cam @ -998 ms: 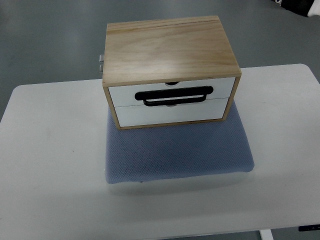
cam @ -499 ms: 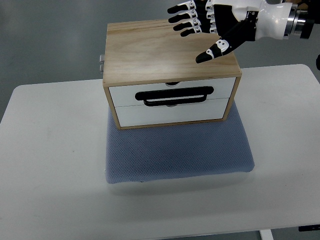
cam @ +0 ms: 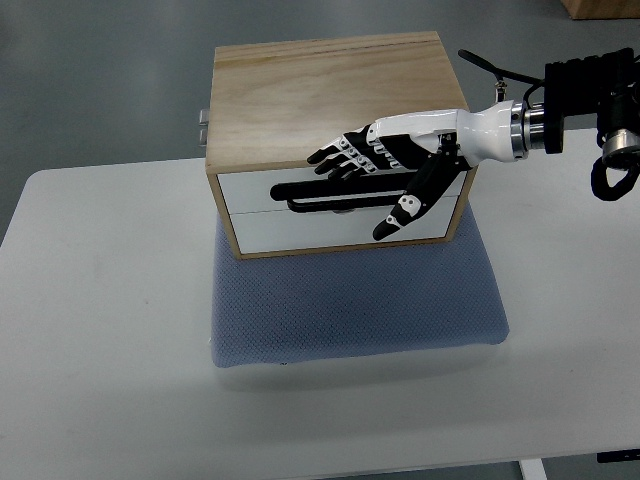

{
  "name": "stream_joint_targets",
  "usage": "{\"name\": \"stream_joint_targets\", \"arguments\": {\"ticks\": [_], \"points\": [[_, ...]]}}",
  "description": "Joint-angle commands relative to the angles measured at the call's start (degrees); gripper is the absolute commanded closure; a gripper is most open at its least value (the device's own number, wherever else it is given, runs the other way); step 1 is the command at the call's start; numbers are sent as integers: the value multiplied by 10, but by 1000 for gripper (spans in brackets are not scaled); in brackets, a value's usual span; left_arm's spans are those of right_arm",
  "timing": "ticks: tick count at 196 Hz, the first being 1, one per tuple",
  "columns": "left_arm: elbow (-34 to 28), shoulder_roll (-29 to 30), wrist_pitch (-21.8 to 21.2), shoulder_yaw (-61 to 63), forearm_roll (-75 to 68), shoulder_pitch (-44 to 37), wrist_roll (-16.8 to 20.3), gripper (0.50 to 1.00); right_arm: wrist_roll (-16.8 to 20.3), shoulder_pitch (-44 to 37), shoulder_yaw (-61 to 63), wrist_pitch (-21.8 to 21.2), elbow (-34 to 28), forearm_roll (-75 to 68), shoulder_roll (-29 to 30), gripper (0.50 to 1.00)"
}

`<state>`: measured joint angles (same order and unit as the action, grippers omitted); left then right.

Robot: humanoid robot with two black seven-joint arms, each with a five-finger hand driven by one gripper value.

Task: Open wood drawer with right hand
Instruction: 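Move the right hand over the box and down to the upper drawer handle, then hook the right hand fingers behind the black handle of the upper drawer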

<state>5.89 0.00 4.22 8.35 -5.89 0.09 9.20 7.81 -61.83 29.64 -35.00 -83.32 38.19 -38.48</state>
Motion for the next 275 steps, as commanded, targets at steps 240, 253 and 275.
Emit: {"name": "stream_joint_targets", "arguments": {"ticks": [240,253,275], "points": [[0,0,0,0,0,0,0,500,0,34,-20,0,59,86,34,556],[0,0,0,0,0,0,-1,500,-1,34,-20,0,59,86,34,556],[0,0,0,0,0,0,0,500,-1,34,-20,0,54,84,32,556]]}}
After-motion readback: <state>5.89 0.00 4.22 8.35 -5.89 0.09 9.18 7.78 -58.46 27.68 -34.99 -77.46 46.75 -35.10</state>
